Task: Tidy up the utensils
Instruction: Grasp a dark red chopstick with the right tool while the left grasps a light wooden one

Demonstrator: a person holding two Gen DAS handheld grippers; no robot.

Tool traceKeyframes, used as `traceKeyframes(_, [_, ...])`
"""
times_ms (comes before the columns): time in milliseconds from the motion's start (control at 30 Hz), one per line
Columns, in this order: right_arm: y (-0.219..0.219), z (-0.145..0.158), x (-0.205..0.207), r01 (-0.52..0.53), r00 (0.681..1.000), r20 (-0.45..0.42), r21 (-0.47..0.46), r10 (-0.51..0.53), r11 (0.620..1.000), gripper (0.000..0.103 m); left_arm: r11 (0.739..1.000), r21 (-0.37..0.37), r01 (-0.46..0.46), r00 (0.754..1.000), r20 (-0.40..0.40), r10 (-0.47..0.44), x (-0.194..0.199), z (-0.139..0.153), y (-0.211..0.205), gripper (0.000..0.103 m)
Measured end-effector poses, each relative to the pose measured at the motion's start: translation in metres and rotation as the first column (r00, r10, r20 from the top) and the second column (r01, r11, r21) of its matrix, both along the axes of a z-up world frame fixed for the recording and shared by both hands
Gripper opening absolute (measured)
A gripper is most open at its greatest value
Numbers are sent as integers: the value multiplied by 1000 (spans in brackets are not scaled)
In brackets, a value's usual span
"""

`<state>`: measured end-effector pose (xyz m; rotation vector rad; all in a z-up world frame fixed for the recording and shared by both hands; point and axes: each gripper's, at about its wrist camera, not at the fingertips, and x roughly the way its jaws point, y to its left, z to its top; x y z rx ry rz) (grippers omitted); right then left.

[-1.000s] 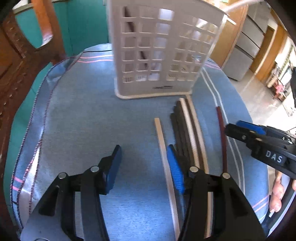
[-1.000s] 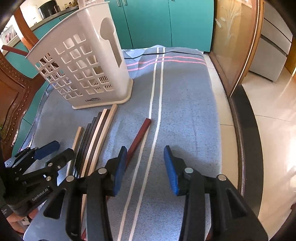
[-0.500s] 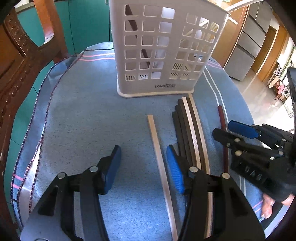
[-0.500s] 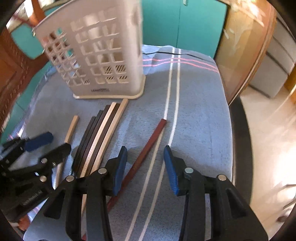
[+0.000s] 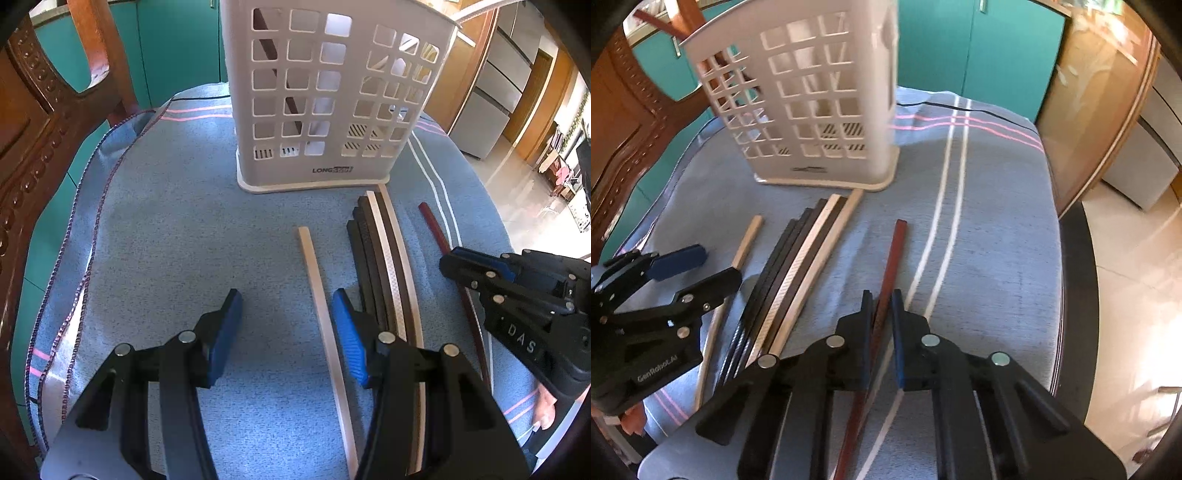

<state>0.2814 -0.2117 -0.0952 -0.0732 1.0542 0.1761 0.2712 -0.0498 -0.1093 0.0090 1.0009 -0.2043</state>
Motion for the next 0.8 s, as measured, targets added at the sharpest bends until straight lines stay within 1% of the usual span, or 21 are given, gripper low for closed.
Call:
traceKeyframes(100, [2, 0, 1, 7, 1000, 5, -16, -7, 1000, 14, 1000, 14, 3, 1000, 3, -3, 0, 0, -2, 51])
traceKeyframes(233, [3, 0, 2, 7, 1000, 7, -20, -7, 1000, 16, 1000, 24, 5, 1000, 8, -5, 0, 0, -2, 43])
traceKeyframes(333, [5, -2, 2, 9, 1000, 8, -22, -9, 1000, 17, 1000, 24, 6, 1000, 9, -7, 0, 0, -2, 41])
traceKeyframes(533, [9, -2, -4, 6, 1000, 13, -35, -6, 999, 20, 999, 31, 10, 1000, 12, -11, 0, 0, -2, 41])
traceKeyframes(600, [9, -2, -5, 8, 1000, 14, -36, -8, 999, 24, 999, 32, 11, 1000, 12, -11, 0, 0, -2, 41])
traceKeyframes(700, [7, -1, -6, 13, 1000, 16, -36, -13, 999, 27, 999, 39, 12, 1000, 14, -13, 0, 0, -4, 42])
traceKeyframes(800, [7, -1, -5, 17, 1000, 17, -38, -17, 999, 28, 998, 53, 23, 1000, 17, -24, -1, -1, -7, 45])
